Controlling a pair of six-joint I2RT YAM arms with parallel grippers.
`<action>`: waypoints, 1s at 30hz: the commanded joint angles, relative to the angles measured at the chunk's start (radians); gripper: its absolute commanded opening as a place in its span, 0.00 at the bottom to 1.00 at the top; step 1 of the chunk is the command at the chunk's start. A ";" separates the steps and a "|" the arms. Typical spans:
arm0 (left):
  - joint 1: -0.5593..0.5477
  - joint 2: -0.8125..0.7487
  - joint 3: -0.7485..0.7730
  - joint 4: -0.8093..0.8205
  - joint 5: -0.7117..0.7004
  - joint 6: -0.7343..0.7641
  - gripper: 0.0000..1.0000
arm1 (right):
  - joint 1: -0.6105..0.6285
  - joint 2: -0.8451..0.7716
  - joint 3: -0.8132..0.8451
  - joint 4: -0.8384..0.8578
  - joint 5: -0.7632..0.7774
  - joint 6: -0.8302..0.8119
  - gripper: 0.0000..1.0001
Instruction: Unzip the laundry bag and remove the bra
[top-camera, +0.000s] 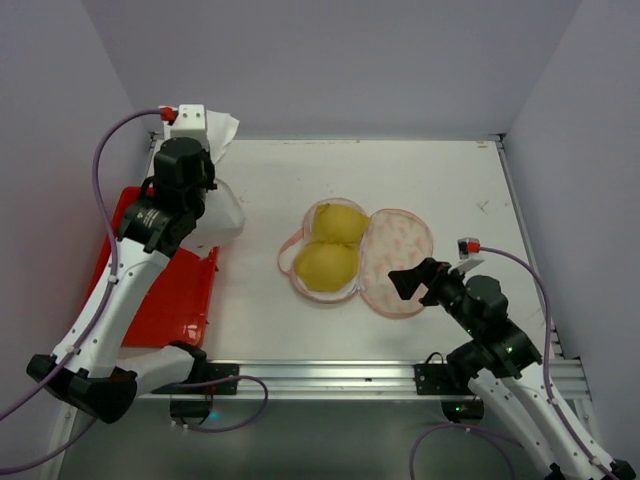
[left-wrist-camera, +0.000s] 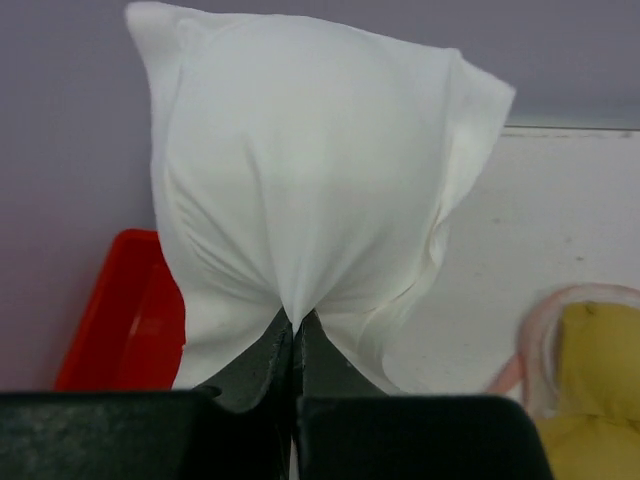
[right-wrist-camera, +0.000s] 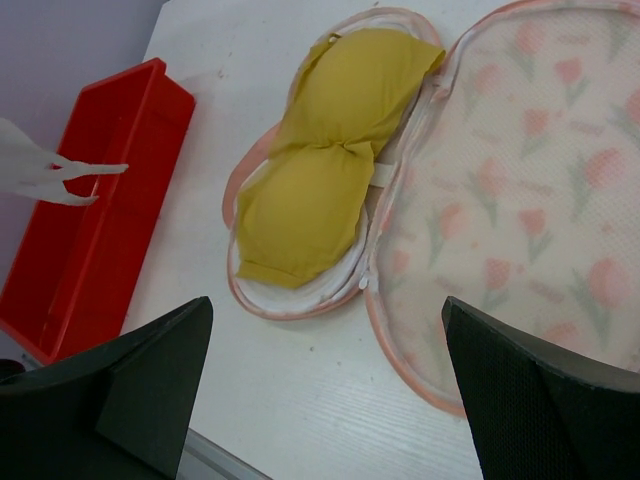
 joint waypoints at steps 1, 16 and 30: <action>0.056 -0.016 0.015 -0.052 -0.194 0.207 0.00 | 0.001 0.028 0.020 0.061 -0.049 -0.015 0.99; 0.199 -0.007 -0.434 0.081 -0.313 0.237 0.06 | 0.001 0.059 0.051 0.030 -0.083 -0.032 0.99; 0.247 0.027 -0.419 -0.008 -0.248 0.027 0.81 | 0.001 -0.011 0.027 -0.016 -0.060 -0.029 0.99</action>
